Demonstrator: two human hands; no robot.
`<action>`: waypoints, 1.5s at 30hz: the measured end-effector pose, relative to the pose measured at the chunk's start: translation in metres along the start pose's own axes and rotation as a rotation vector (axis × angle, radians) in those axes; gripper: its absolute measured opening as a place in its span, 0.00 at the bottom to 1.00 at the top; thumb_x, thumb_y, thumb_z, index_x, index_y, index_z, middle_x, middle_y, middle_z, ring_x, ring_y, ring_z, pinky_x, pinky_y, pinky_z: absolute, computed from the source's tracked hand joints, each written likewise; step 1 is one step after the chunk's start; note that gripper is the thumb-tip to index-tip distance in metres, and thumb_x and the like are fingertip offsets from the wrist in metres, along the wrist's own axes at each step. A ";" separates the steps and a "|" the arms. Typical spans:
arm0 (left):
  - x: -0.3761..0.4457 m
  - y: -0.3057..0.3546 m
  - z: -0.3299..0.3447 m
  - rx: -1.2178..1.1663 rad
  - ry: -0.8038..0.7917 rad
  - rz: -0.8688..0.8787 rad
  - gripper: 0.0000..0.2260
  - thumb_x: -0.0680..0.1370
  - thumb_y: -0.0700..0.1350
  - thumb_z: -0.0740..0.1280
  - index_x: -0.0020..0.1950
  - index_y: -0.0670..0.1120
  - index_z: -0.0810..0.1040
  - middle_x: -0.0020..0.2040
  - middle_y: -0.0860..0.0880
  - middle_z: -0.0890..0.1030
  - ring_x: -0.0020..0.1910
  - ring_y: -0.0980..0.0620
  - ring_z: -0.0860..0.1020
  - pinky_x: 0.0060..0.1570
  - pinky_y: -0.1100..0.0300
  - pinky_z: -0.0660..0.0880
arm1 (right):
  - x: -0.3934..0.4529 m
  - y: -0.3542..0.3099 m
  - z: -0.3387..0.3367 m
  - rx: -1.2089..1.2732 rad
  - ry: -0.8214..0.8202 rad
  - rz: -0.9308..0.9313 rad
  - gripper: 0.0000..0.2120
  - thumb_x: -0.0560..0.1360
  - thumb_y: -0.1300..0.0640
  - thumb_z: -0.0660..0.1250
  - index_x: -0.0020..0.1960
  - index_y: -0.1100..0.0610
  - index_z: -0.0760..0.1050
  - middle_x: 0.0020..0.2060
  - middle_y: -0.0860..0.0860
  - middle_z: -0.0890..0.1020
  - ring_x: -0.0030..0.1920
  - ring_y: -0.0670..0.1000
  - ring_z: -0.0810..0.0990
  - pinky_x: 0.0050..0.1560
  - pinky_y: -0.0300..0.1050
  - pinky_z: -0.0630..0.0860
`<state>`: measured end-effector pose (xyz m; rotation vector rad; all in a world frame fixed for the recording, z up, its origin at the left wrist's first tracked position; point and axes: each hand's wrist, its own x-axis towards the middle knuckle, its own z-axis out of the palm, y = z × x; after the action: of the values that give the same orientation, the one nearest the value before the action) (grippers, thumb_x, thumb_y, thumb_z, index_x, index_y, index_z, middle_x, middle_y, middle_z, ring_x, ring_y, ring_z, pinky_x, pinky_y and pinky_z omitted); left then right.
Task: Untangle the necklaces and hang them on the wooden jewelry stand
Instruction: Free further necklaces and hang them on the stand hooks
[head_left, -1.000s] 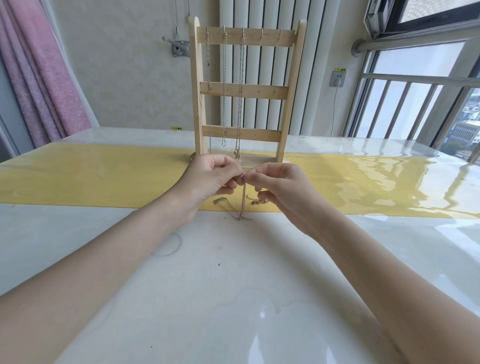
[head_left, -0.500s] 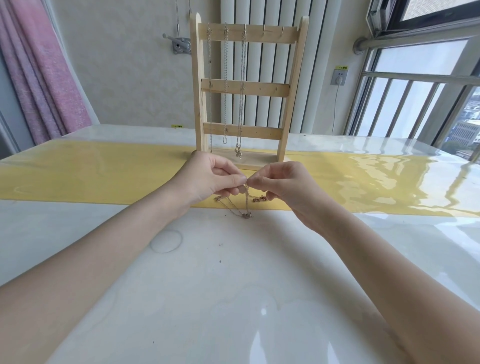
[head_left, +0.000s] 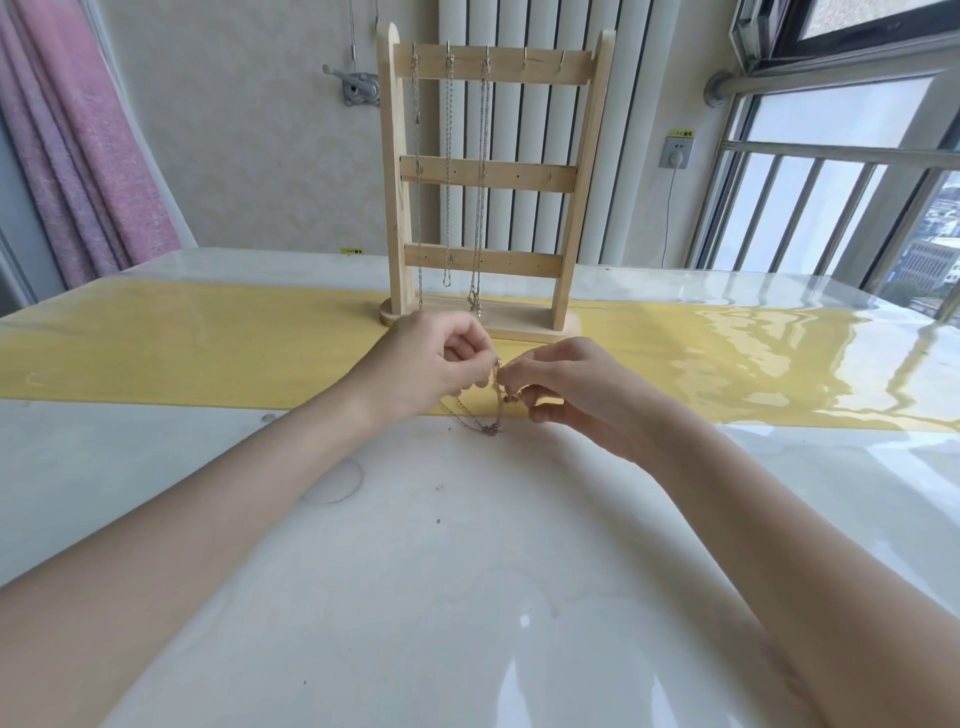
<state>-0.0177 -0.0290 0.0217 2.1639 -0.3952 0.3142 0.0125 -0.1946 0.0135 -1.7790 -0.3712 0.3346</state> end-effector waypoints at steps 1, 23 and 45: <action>0.001 0.000 -0.001 -0.035 0.011 -0.018 0.09 0.76 0.36 0.66 0.37 0.46 0.75 0.30 0.52 0.78 0.25 0.62 0.72 0.30 0.70 0.69 | 0.000 0.000 -0.001 0.038 -0.007 -0.010 0.03 0.73 0.63 0.70 0.41 0.62 0.79 0.36 0.52 0.76 0.34 0.47 0.70 0.35 0.38 0.70; -0.007 -0.001 0.011 0.496 -0.002 0.096 0.10 0.69 0.46 0.68 0.32 0.54 0.69 0.27 0.58 0.71 0.30 0.60 0.71 0.38 0.58 0.71 | -0.003 -0.005 0.009 -0.378 0.011 -0.079 0.10 0.71 0.64 0.67 0.33 0.58 0.71 0.32 0.54 0.70 0.34 0.51 0.66 0.34 0.41 0.61; 0.000 -0.003 0.008 0.090 0.138 -0.008 0.07 0.73 0.38 0.68 0.36 0.45 0.77 0.31 0.52 0.79 0.28 0.58 0.73 0.32 0.66 0.72 | 0.001 -0.002 0.003 0.160 0.061 -0.060 0.02 0.71 0.67 0.70 0.40 0.67 0.80 0.24 0.47 0.72 0.28 0.46 0.68 0.34 0.35 0.71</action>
<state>-0.0161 -0.0339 0.0152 2.2150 -0.2997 0.4823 0.0124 -0.1908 0.0151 -1.6145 -0.3443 0.2600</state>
